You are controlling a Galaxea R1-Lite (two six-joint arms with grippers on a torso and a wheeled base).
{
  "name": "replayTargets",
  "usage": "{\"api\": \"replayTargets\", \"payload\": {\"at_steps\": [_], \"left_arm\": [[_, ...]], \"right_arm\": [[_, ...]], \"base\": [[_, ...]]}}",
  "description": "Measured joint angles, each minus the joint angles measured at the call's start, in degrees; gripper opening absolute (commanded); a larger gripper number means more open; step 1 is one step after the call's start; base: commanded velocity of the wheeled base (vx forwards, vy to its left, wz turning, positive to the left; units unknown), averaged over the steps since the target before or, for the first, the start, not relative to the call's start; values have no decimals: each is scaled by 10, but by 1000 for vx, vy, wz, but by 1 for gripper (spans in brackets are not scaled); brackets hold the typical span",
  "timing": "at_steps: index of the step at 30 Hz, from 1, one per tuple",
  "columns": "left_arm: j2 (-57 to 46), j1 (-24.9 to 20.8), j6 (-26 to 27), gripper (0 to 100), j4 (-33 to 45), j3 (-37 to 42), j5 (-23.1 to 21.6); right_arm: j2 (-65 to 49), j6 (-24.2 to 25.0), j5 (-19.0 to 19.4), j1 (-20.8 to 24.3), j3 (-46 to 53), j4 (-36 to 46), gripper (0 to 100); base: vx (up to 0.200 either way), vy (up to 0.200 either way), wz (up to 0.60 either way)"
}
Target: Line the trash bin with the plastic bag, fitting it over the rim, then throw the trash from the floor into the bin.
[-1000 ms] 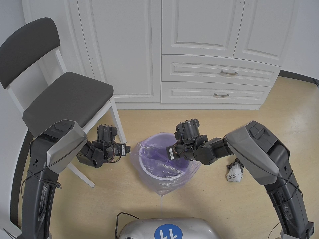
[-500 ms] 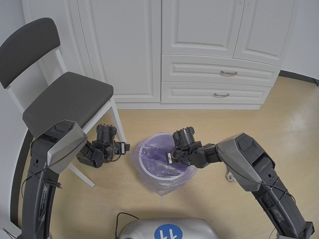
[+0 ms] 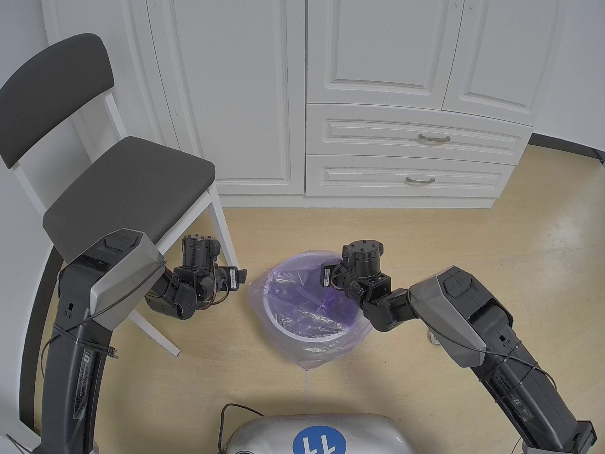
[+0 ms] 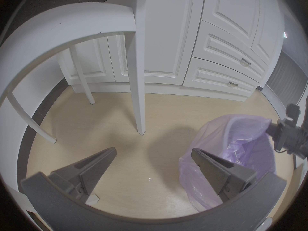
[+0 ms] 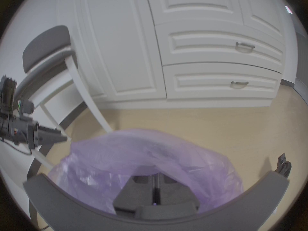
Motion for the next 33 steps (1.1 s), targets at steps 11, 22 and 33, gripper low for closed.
{"api": "replayTargets", "payload": {"at_steps": [11, 22, 33], "left_arm": [[0, 0, 1, 100, -16, 3, 0], [-2, 0, 1, 100, -17, 7, 0], [-5, 0, 2, 100, -23, 11, 0]], "right_arm": [[-8, 25, -1, 3, 0, -14, 0], [-73, 31, 38, 24, 125, 74, 0], [-149, 53, 74, 76, 210, 190, 0]], "base": [[0, 0, 0], [0, 0, 0], [0, 0, 0]]}}
